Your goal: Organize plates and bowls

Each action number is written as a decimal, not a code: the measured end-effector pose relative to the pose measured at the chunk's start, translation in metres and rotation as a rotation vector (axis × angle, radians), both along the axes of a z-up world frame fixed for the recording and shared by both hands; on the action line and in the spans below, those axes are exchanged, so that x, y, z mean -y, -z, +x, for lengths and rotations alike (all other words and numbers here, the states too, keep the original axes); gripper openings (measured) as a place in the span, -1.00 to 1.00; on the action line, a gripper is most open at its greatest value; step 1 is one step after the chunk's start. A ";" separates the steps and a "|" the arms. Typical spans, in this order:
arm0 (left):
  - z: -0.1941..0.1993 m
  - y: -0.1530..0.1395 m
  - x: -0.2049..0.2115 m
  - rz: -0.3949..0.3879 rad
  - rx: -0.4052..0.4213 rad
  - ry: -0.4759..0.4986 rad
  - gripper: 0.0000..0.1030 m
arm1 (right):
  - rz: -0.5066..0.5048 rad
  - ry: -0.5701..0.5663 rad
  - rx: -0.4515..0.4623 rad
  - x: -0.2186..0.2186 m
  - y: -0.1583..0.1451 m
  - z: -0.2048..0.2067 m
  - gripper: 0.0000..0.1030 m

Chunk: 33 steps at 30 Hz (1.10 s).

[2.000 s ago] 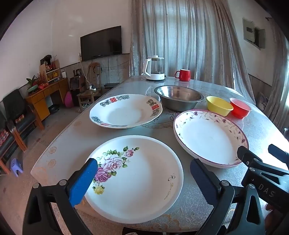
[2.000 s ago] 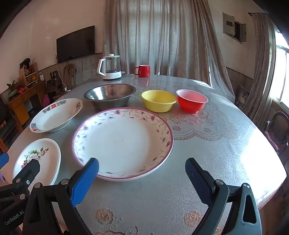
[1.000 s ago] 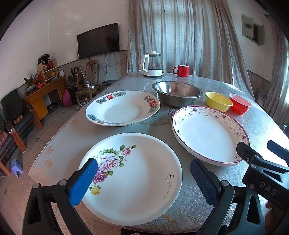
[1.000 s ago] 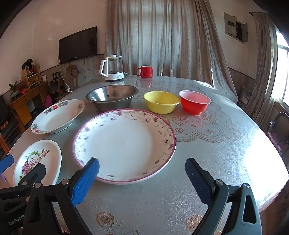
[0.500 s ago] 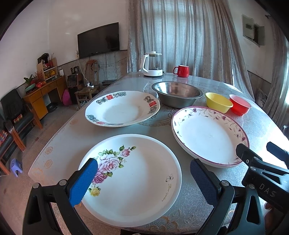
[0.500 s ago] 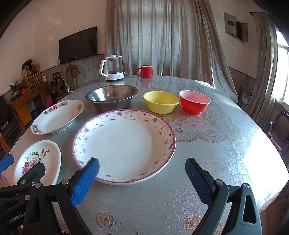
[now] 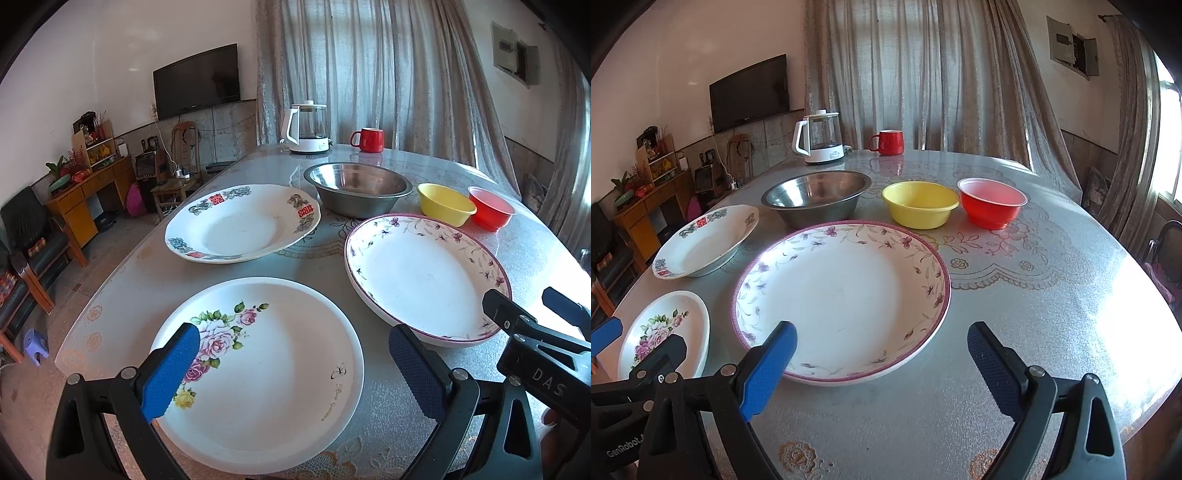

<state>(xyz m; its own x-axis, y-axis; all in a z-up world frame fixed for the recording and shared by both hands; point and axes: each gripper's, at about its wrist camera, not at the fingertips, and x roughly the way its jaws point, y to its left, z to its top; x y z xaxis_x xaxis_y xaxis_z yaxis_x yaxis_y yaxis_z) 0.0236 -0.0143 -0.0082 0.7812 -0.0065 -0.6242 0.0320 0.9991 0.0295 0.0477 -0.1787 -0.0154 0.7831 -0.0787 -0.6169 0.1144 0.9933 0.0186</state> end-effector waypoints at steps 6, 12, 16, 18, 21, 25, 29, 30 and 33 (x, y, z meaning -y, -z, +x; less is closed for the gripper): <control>0.004 -0.002 0.006 0.007 -0.004 0.016 0.99 | 0.013 0.007 -0.003 0.007 0.000 0.003 0.85; 0.008 -0.003 0.011 0.010 -0.005 0.029 0.99 | 0.026 0.014 -0.010 0.015 0.001 0.007 0.85; 0.010 -0.003 0.015 0.015 -0.009 0.041 0.99 | 0.030 0.016 -0.012 0.018 0.002 0.009 0.85; 0.011 -0.003 0.017 0.016 -0.012 0.047 0.99 | 0.034 0.017 -0.012 0.020 0.003 0.010 0.85; 0.013 -0.002 0.020 0.013 -0.022 0.064 0.99 | 0.045 0.018 -0.015 0.022 0.004 0.012 0.82; 0.017 -0.001 0.023 -0.007 -0.032 0.099 0.99 | 0.056 0.015 -0.019 0.026 0.005 0.013 0.76; 0.022 -0.002 0.024 -0.075 -0.054 0.171 0.99 | 0.079 0.005 -0.029 0.034 0.006 0.017 0.53; 0.024 -0.002 0.024 -0.098 -0.063 0.190 0.99 | 0.088 0.005 -0.031 0.037 0.006 0.019 0.46; 0.031 -0.003 0.025 -0.126 -0.099 0.224 0.99 | 0.110 0.012 -0.048 0.047 0.008 0.023 0.31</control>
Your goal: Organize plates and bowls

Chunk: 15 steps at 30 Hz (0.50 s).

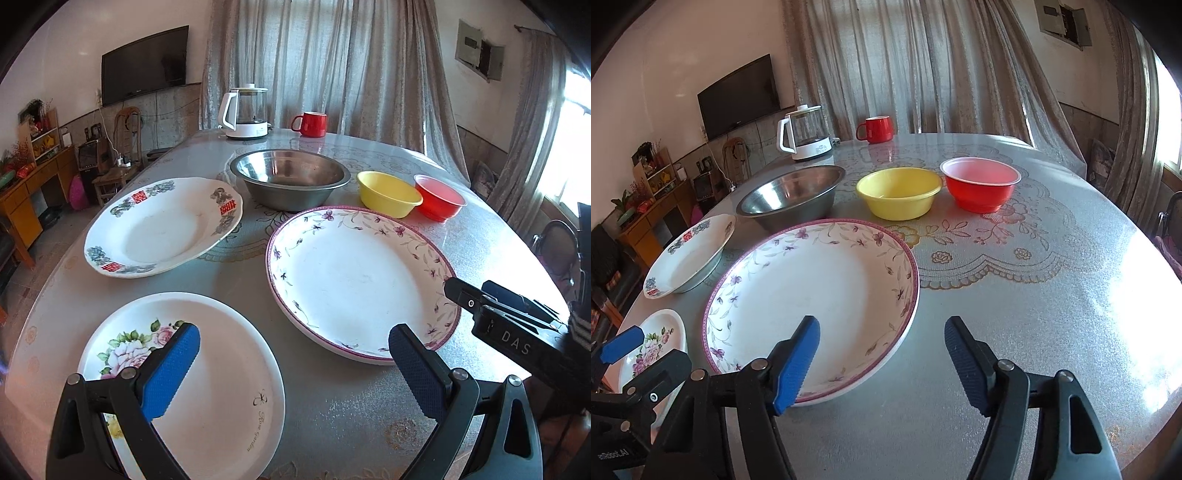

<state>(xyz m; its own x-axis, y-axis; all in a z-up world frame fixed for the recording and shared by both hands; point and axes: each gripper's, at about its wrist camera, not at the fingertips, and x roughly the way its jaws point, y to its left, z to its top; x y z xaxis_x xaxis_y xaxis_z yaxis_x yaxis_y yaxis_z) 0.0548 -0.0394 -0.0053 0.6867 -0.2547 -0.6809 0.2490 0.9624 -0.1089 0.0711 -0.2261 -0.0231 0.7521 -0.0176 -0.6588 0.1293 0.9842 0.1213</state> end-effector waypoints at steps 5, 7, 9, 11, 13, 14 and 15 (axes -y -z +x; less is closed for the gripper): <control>0.013 -0.005 -0.008 -0.072 -0.025 0.007 0.98 | 0.048 0.026 -0.037 0.022 0.002 0.012 0.02; 0.022 -0.004 -0.011 -0.071 -0.050 0.004 0.95 | 0.071 0.034 -0.055 0.030 0.004 0.017 -0.09; 0.030 -0.003 -0.013 -0.069 -0.065 0.009 0.80 | 0.100 0.041 -0.074 0.038 0.007 0.024 -0.18; 0.039 -0.003 -0.014 -0.081 -0.088 0.024 0.64 | 0.128 0.034 -0.092 0.044 0.010 0.030 -0.31; 0.049 -0.001 -0.014 -0.095 -0.123 0.036 0.40 | 0.138 0.022 -0.108 0.046 0.012 0.037 -0.34; 0.053 0.000 -0.014 -0.103 -0.136 0.035 0.23 | 0.152 0.017 -0.116 0.047 0.014 0.040 -0.39; 0.057 0.000 -0.013 -0.107 -0.144 0.035 0.15 | 0.171 0.011 -0.123 0.048 0.015 0.043 -0.44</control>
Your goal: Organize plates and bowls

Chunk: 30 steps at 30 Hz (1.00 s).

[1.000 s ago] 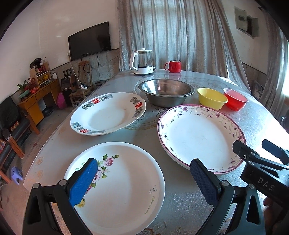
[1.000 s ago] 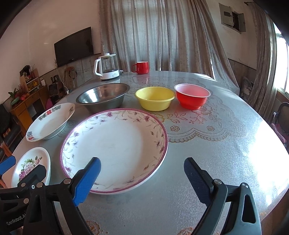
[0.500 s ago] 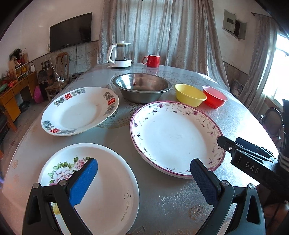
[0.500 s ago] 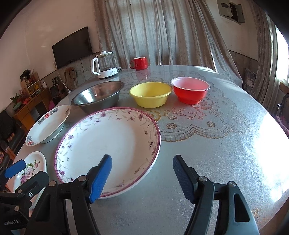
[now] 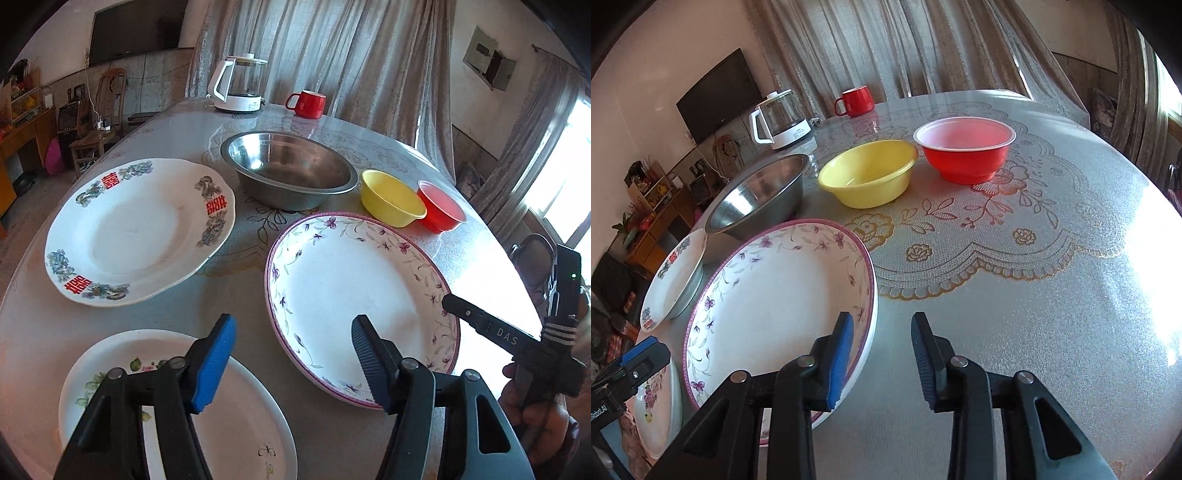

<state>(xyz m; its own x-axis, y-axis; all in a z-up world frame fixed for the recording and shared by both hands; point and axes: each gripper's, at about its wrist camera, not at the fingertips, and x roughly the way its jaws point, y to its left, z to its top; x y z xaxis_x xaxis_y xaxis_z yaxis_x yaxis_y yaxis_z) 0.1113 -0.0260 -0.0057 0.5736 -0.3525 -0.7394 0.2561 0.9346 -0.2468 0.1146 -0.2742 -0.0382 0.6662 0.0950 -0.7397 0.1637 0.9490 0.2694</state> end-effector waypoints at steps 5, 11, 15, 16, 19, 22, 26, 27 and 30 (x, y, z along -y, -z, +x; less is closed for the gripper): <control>0.021 0.008 0.005 0.026 -0.050 0.006 -0.04 | 0.035 -0.024 -0.034 0.000 0.010 0.014 -0.47; 0.040 0.019 0.007 0.032 -0.103 0.016 -0.24 | 0.026 -0.043 -0.035 -0.001 0.012 0.019 -0.51; 0.049 0.025 0.011 0.025 -0.133 0.028 -0.41 | 0.009 -0.079 -0.040 -0.003 0.011 0.024 -0.51; 0.048 0.025 0.012 0.036 -0.129 0.029 -0.41 | 0.006 -0.086 -0.040 -0.004 0.011 0.025 -0.51; 0.047 0.025 0.014 0.056 -0.113 0.034 -0.41 | -0.016 -0.113 -0.036 -0.007 0.011 0.026 -0.51; 0.045 0.024 0.015 0.066 -0.100 0.039 -0.41 | -0.044 -0.148 -0.029 -0.014 0.011 0.026 -0.51; 0.041 0.023 0.014 0.063 -0.083 0.039 -0.41 | -0.017 -0.172 -0.031 -0.009 0.011 0.026 -0.51; 0.039 0.022 0.014 0.059 -0.075 0.040 -0.41 | 0.005 -0.175 -0.034 -0.007 0.011 0.026 -0.52; 0.033 0.019 0.014 0.045 -0.063 0.058 -0.41 | 0.021 -0.178 -0.039 -0.004 0.011 0.024 -0.52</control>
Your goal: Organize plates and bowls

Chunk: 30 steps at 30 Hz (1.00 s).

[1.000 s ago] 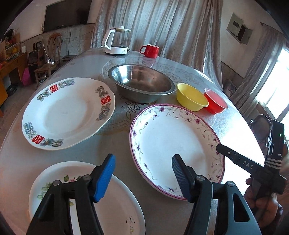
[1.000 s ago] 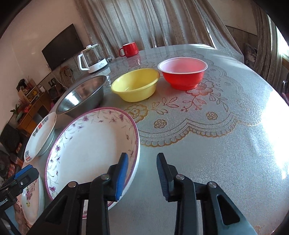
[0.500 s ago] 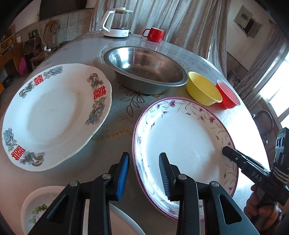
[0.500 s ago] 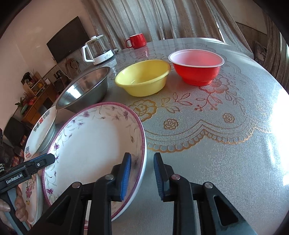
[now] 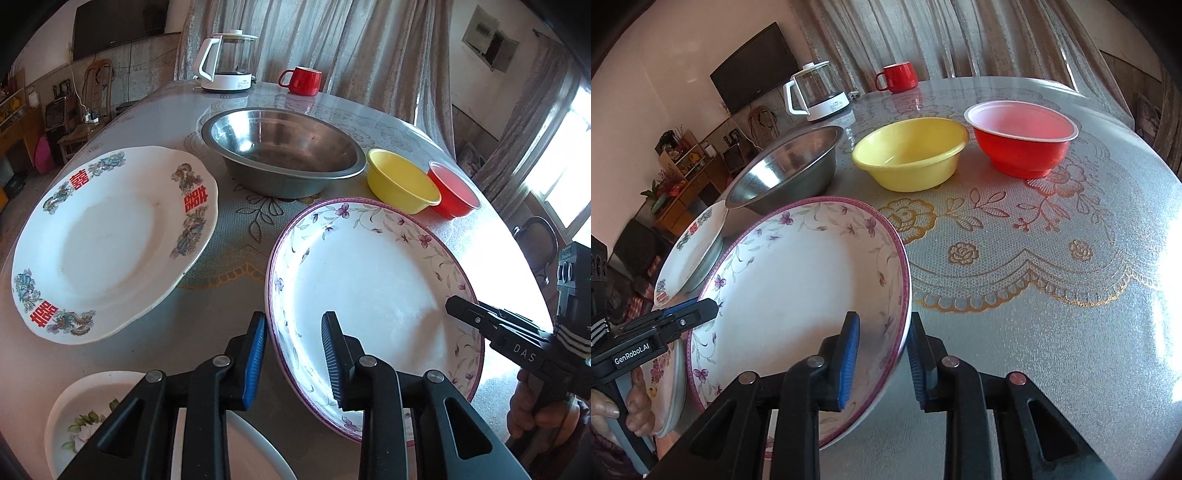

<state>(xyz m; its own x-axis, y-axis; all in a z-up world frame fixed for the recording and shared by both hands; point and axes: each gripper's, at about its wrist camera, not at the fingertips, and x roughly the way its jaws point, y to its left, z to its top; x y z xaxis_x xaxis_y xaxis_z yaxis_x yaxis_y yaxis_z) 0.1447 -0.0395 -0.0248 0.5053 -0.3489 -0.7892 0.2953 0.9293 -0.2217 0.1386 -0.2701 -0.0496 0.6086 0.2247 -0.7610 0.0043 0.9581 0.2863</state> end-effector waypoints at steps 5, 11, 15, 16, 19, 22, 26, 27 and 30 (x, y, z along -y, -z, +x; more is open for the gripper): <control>-0.006 0.004 0.004 0.007 -0.023 0.019 -0.41 | 0.038 0.027 -0.015 0.010 0.000 -0.007 -0.51; -0.018 0.004 0.006 0.013 -0.022 0.035 -0.41 | 0.057 0.041 -0.014 0.015 -0.004 -0.022 -0.51; -0.028 0.001 0.006 0.038 -0.001 0.040 -0.41 | 0.059 0.031 -0.019 0.014 -0.006 -0.031 -0.51; -0.030 0.000 0.006 0.040 0.003 0.042 -0.41 | 0.057 0.027 -0.022 0.013 -0.005 -0.033 -0.51; -0.037 -0.001 0.006 0.039 0.010 0.053 -0.41 | 0.056 0.025 -0.034 0.012 -0.002 -0.040 -0.51; -0.043 -0.001 0.006 0.040 0.014 0.061 -0.41 | 0.055 0.030 -0.036 0.013 0.000 -0.048 -0.51; -0.052 -0.001 0.006 0.039 0.020 0.067 -0.41 | 0.049 0.038 -0.040 0.014 0.000 -0.054 -0.51; -0.053 -0.001 0.006 0.037 0.022 0.065 -0.41 | 0.044 0.039 -0.039 0.014 0.000 -0.056 -0.51; -0.056 -0.002 0.008 0.051 0.034 0.064 -0.41 | 0.039 0.039 -0.037 0.014 0.000 -0.057 -0.51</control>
<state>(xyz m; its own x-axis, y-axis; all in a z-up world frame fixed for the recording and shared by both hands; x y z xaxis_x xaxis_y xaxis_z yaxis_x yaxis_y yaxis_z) 0.0886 -0.0471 -0.0227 0.5101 -0.3415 -0.7894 0.3614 0.9179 -0.1636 0.0813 -0.2837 -0.0499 0.5891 0.2309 -0.7743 0.0528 0.9453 0.3220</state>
